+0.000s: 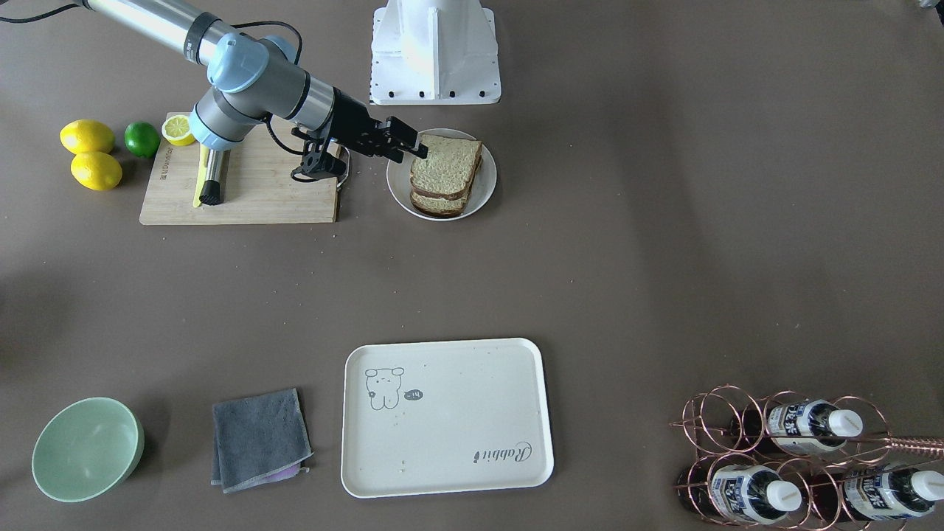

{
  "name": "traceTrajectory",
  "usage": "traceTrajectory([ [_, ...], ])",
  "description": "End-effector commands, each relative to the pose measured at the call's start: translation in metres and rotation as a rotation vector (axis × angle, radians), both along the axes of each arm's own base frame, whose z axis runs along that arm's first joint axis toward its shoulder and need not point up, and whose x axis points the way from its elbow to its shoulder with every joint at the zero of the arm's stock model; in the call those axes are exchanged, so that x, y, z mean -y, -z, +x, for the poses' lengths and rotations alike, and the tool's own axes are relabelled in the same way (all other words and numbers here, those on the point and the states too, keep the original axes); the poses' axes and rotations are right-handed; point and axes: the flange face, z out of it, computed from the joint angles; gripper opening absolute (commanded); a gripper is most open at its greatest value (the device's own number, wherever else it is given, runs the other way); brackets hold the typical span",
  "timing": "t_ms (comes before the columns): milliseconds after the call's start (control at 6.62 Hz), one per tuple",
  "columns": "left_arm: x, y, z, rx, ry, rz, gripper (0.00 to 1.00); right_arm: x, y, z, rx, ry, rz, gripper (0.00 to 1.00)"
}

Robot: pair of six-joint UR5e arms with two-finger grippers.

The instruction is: Make sandwich and place on tray

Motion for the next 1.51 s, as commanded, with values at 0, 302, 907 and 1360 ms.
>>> traceTrajectory([
  [0,0.047,0.045,0.066,-0.074,-0.066,-0.013,0.97,0.05,-0.014,0.053,-0.027,-0.006,0.011,1.0],
  [302,0.075,0.111,0.187,-0.151,-0.079,-0.006,0.97,0.084,-0.074,0.125,-0.1,0.036,0.158,1.0],
  [907,0.048,0.238,0.448,-0.203,0.003,-0.035,0.97,0.117,-0.187,0.28,-0.213,0.016,0.324,1.0],
  [1360,0.002,0.291,0.525,-0.27,-0.02,-0.029,0.96,0.108,-0.262,0.375,-0.342,-0.015,0.454,1.0],
])
